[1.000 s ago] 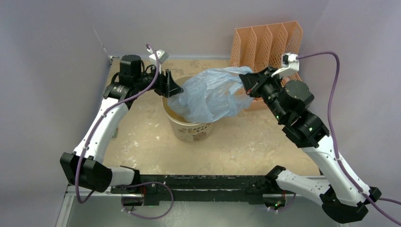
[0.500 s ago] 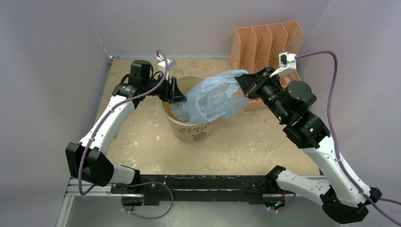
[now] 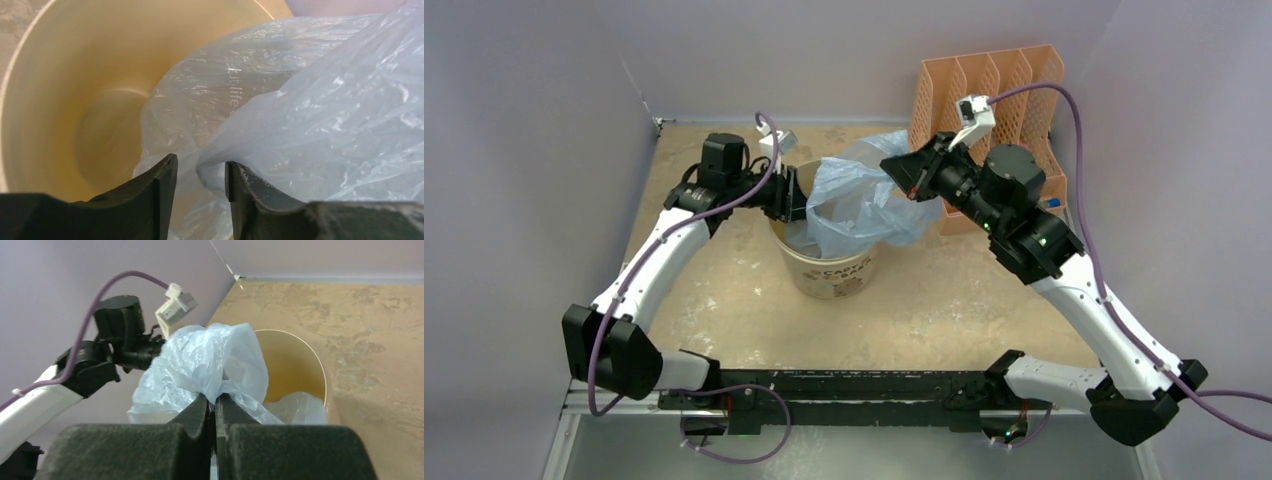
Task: Put the trash bags into the trash bin
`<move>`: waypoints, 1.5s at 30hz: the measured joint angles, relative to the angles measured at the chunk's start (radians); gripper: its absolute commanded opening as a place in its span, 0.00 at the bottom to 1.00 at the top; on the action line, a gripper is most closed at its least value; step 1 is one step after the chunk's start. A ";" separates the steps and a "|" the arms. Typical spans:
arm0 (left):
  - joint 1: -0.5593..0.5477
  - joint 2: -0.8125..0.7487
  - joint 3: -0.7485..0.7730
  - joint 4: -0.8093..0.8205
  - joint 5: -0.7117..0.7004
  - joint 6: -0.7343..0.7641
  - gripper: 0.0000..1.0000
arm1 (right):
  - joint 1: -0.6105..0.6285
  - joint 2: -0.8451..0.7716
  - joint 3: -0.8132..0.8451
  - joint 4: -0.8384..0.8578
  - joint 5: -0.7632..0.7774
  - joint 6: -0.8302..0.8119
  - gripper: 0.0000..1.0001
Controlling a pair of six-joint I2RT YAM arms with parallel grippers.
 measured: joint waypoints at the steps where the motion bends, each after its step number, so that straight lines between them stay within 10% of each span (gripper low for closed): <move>1: 0.000 -0.012 0.000 0.000 -0.013 -0.005 0.46 | 0.000 0.015 0.006 -0.004 -0.006 -0.003 0.00; 14: -0.004 -0.277 0.011 0.004 -0.275 -0.028 0.55 | 0.000 0.124 0.073 -0.040 -0.046 -0.027 0.00; 28: -0.004 -0.360 -0.023 -0.021 -0.277 -0.034 0.33 | 0.000 0.161 0.172 -0.066 -0.018 -0.038 0.00; 36: -0.004 -0.521 -0.068 -0.015 -0.402 -0.031 0.39 | 0.016 0.237 0.177 -0.049 -0.134 -0.059 0.00; 45: -0.004 -0.624 -0.114 0.029 -0.158 -0.035 0.51 | 0.105 0.429 0.331 -0.107 -0.045 -0.099 0.00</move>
